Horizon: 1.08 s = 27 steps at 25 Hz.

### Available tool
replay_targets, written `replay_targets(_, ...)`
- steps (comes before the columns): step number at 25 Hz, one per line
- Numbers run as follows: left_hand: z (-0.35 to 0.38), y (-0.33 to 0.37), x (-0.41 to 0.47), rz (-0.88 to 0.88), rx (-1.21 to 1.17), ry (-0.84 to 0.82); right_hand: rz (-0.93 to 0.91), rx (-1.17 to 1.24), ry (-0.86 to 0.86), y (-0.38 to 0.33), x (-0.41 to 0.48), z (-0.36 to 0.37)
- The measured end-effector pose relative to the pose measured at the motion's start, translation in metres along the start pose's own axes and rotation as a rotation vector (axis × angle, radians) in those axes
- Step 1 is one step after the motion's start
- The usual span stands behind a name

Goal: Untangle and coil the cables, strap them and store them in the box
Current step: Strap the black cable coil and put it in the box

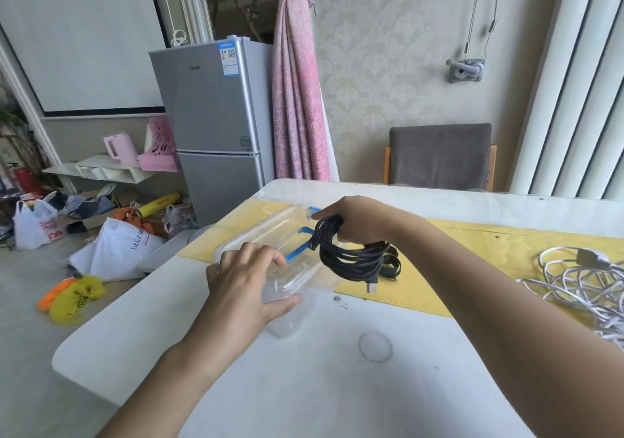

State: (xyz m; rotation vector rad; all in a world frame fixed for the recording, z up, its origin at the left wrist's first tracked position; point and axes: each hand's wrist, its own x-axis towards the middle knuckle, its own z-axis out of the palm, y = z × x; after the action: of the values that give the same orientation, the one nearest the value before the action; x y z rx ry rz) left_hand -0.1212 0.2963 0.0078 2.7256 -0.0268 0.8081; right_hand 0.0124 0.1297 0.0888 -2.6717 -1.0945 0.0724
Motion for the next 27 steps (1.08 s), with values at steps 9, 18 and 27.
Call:
replay_targets(9, -0.019, -0.034, -0.020, 0.128, -0.118, 0.105, 0.081, -0.182, -0.142, -0.001, 0.007, 0.004)
replay_targets(18, 0.002, -0.034, -0.036, 0.180, 0.033, 0.418, 0.149, -0.106, -0.156, 0.008, 0.007, 0.003)
replay_targets(27, -0.016, -0.026, -0.032, 0.149, -0.067, 0.213, 0.173, 0.424, 0.165, 0.027, -0.013, 0.010)
